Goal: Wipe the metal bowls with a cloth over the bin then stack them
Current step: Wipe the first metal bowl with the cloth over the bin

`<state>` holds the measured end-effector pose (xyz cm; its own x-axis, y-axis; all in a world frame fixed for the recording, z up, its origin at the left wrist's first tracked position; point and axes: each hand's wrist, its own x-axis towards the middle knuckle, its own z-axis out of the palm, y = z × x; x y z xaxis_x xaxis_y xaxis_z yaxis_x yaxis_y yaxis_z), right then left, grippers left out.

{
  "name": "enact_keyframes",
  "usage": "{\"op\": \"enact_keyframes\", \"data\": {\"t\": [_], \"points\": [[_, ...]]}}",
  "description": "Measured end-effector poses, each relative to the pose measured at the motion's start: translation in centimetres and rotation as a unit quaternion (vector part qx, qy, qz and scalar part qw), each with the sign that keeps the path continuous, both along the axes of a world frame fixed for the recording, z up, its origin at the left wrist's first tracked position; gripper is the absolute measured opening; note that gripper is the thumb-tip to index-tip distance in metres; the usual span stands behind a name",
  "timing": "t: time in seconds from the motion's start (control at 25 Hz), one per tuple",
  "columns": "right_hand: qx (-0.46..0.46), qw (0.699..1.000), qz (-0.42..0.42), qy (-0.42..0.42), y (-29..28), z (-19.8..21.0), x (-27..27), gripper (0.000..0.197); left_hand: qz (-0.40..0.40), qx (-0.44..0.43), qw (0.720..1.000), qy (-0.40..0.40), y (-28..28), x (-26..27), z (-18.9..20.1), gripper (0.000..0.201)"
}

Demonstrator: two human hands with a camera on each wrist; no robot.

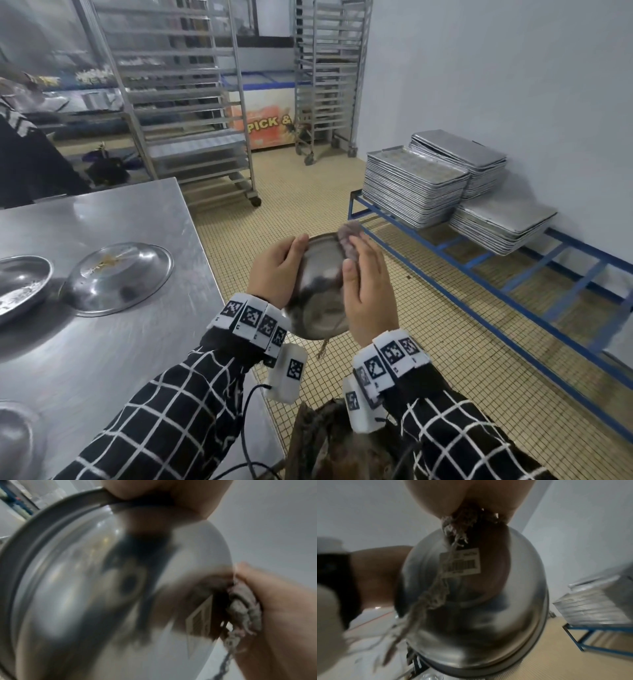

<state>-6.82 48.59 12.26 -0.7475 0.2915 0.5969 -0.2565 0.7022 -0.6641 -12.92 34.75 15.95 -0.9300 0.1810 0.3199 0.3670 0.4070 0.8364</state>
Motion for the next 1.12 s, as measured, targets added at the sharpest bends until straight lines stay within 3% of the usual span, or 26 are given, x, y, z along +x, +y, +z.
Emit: {"op": "enact_keyframes", "data": {"t": [0.08,0.16,0.32,0.4,0.48,0.6,0.76,0.88,0.96,1.12], "points": [[-0.127,0.991,-0.011,-0.031,1.0,-0.3,-0.1,0.044,0.013,0.029,0.999,-0.009,-0.2,0.0,0.2,0.045],[-0.162,0.986,-0.015,-0.030,1.2,-1.1,0.5,0.045,0.026,0.026,0.999,0.000,-0.2,-0.2,0.1,0.045],[0.007,0.999,0.037,0.015,-1.0,-1.5,1.2,0.050,0.035,0.004,0.999,0.018,0.4,-0.4,-0.3,0.041],[0.087,0.996,0.016,0.027,-1.5,-0.8,0.4,0.049,0.016,-0.006,0.999,0.032,0.8,0.1,-0.3,0.041],[0.075,0.996,-0.012,0.040,-0.7,0.2,-0.4,0.046,0.002,-0.013,0.999,0.040,1.1,0.6,0.1,0.040],[-0.107,0.992,-0.053,0.038,1.3,0.9,-0.5,0.037,-0.007,0.027,0.999,0.026,1.0,0.6,0.8,0.042],[-0.418,0.907,-0.044,-0.029,2.8,-0.7,0.8,0.028,0.001,0.120,0.992,-0.044,0.5,0.1,0.2,0.040],[-0.487,0.872,-0.021,-0.034,3.3,-1.6,1.7,0.016,0.011,0.191,0.978,-0.086,0.2,0.4,-0.8,0.033],[-0.467,0.883,-0.036,-0.040,3.9,-1.1,2.0,0.007,0.004,0.154,0.986,-0.061,-0.2,0.3,-2.1,0.030],[-0.245,0.964,-0.046,-0.089,6.7,1.1,2.1,0.010,-0.065,0.095,0.993,-0.031,-0.7,0.0,-3.3,0.013]]}}
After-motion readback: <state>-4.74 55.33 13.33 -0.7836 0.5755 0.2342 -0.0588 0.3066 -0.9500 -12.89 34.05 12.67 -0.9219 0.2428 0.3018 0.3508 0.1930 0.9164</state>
